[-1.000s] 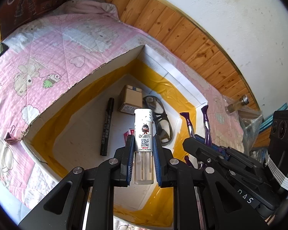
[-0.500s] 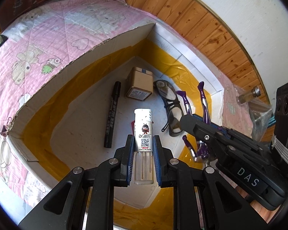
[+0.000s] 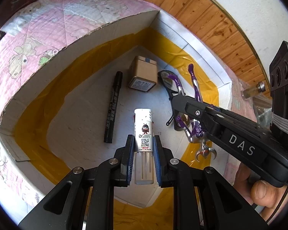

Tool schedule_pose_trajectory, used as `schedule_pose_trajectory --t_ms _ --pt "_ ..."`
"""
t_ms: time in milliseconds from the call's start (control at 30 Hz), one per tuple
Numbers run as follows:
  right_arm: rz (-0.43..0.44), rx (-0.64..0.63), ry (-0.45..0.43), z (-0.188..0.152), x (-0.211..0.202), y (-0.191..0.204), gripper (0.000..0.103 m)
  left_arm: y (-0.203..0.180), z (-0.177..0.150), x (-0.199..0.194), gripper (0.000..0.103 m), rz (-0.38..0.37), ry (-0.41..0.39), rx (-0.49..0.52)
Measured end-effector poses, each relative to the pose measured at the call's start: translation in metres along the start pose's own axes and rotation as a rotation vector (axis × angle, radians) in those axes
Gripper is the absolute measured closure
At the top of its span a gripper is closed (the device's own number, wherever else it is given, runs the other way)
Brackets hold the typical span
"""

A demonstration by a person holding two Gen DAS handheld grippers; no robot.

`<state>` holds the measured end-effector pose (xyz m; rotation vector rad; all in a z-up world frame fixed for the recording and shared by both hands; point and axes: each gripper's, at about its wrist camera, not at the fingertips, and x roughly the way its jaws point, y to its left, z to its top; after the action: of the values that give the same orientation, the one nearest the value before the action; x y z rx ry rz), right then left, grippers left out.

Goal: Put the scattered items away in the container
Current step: 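Release the lip-gloss tube with the left tool while the right tool releases the keychain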

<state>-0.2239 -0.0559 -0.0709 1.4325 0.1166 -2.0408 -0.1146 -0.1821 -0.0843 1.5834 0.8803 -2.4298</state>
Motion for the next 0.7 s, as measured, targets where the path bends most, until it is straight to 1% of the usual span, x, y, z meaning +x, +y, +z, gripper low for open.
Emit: schedule_pose_trajectory --t_ms 100,133,167,267,500,700 --pt "0.001 0.019 0.002 0.003 0.003 -0.005 0.085 0.0 0.001 0.0 0.082 0.001 0.004 -0.002" --pt "0.002 0.026 0.003 0.004 0.003 -0.007 0.085 0.0 0.001 0.0 0.079 0.004 0.004 0.001" --pt "0.0 0.029 0.002 0.003 0.004 -0.009 0.085 -0.001 0.001 0.0 0.074 0.004 0.004 0.003" --pt "0.002 0.04 0.001 0.001 0.003 -0.012 0.084 -0.002 0.001 -0.002 0.069 0.006 -0.003 0.004" --pt "0.007 0.065 -0.003 -0.005 -0.002 -0.016 0.084 0.001 0.001 -0.006 0.068 0.001 -0.015 -0.006" --pt "0.014 0.064 -0.012 -0.012 -0.01 -0.013 0.084 -0.006 -0.002 -0.013 0.068 0.003 -0.029 0.019"
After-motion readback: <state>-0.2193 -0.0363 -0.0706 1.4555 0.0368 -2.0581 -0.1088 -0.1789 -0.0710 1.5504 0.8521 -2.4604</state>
